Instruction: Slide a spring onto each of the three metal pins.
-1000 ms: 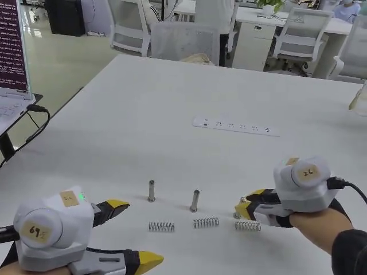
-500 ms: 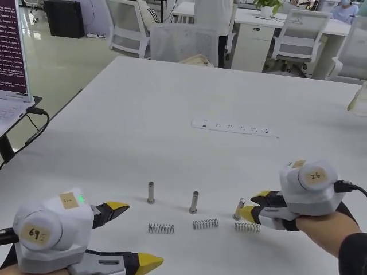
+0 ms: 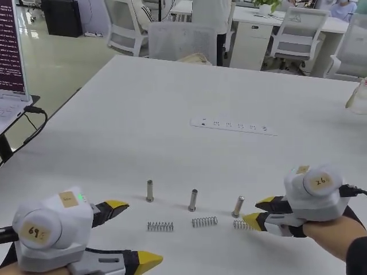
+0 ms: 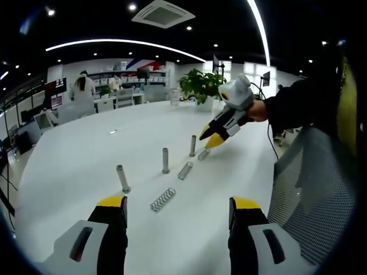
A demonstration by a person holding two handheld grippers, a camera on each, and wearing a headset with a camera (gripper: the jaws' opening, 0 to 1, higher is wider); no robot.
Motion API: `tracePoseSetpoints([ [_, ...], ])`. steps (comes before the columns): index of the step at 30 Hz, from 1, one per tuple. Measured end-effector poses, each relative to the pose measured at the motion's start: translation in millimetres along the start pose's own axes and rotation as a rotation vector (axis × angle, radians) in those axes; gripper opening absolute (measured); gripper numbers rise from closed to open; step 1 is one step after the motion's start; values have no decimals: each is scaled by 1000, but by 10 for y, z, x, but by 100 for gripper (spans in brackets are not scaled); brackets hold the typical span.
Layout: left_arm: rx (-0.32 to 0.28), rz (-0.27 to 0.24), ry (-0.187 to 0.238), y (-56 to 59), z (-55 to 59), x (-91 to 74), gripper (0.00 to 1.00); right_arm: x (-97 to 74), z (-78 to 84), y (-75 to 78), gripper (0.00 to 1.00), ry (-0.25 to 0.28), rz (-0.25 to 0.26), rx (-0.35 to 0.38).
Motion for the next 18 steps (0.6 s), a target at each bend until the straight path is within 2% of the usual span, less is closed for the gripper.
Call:
tracePoseSetpoints([
  [7,-2,9,-21,-43,70,64,68,-6,4,-10,26,5,0,4],
  [18,13,38,-44,-139,101,205,65,-78,10,-33,28,24,17,19],
])
Point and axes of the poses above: the centre of the closed fingertips' face, and the gripper's own axes: x roughly forward along the fingers, y roughly to its right, z roughly out of its underside, the point moved 9 cm from there along -x, roughly backward along the fingers, and after that the axes turned 12 degrees about y, right-handed, at the moved point
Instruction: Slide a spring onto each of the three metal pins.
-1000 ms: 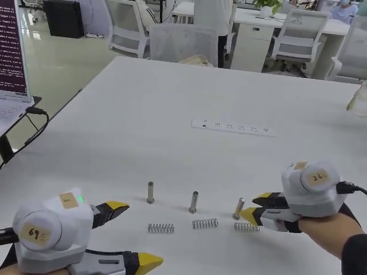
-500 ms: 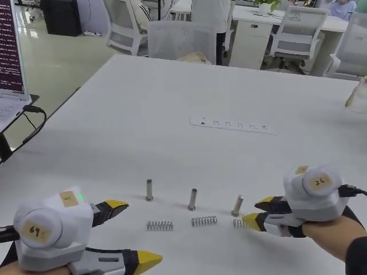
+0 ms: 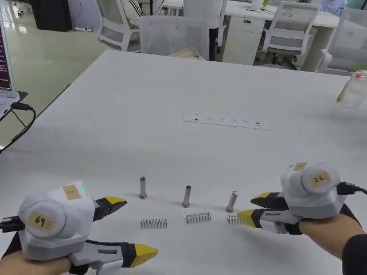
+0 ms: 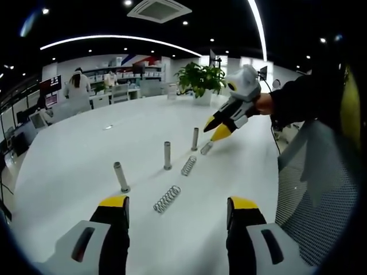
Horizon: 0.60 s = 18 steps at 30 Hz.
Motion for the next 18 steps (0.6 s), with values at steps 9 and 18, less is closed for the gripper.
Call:
tracePoseSetpoints([
  [9,8,27,-21,-29,30,98,62,-85,24,-50,37,29,1,24],
  [18,15,44,-36,-71,64,161,60,-174,43,-139,51,58,-33,11],
])
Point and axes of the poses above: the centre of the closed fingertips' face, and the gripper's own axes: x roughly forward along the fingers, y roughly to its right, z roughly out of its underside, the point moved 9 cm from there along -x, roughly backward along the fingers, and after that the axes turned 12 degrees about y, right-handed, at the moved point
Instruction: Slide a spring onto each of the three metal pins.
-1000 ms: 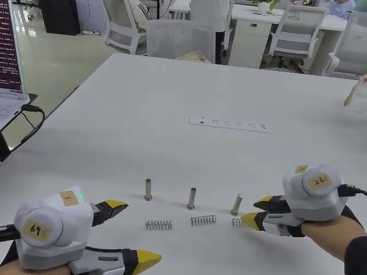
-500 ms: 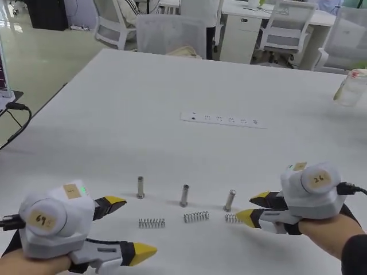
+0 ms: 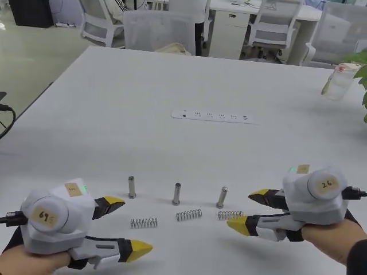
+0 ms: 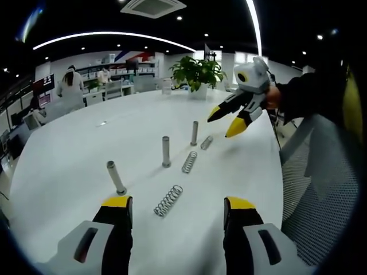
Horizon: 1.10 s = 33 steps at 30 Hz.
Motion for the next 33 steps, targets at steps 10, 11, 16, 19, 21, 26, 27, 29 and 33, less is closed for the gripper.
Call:
tracePoseSetpoints([
  [10,7,17,-12,-29,36,49,55,-91,16,-79,66,51,-15,17],
  [11,6,18,-13,-33,39,54,55,-95,11,-84,67,59,-11,19],
  [16,10,29,-20,-42,64,81,51,-126,10,-129,70,69,-15,22],
  [19,9,34,-25,-55,83,105,50,-165,-8,-162,72,89,-10,25],
  [21,10,35,-26,-66,94,112,49,-181,-6,-182,71,87,-9,22],
  [26,5,40,-26,-92,127,131,46,-223,4,-216,71,93,0,14],
  [27,4,42,-26,-95,137,139,45,-229,3,-220,71,97,0,21],
  [29,9,45,-28,-106,155,151,43,-236,6,-227,71,98,6,20],
  [33,17,52,-26,-115,163,160,40,-245,0,-226,71,101,11,25],
])
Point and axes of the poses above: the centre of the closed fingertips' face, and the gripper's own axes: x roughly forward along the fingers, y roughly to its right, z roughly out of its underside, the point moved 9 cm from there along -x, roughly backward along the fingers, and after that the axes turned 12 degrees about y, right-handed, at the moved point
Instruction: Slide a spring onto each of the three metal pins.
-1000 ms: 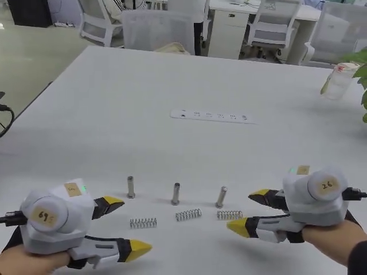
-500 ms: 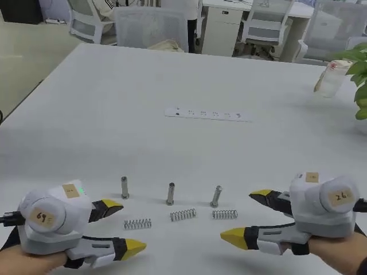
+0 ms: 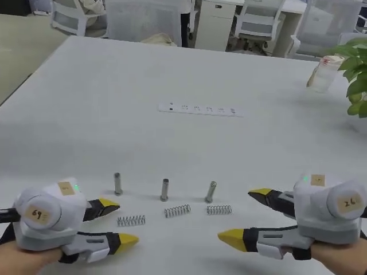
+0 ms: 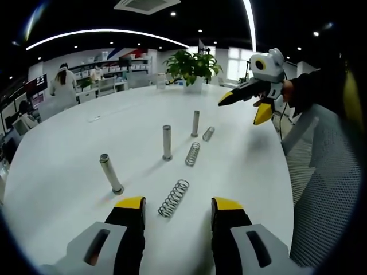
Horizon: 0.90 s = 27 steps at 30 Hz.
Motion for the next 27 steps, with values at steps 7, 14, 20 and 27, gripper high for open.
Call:
tracePoseSetpoints([
  [7,12,10,-11,-9,29,12,32,-15,-15,-3,70,7,5,2],
  [14,33,10,-20,-14,55,22,21,-21,-11,-2,69,6,8,3],
  [20,44,3,-32,-13,57,12,14,-22,-11,-9,69,8,6,3],
  [27,52,1,-40,-13,69,10,7,-18,-3,-17,68,7,3,2],
])
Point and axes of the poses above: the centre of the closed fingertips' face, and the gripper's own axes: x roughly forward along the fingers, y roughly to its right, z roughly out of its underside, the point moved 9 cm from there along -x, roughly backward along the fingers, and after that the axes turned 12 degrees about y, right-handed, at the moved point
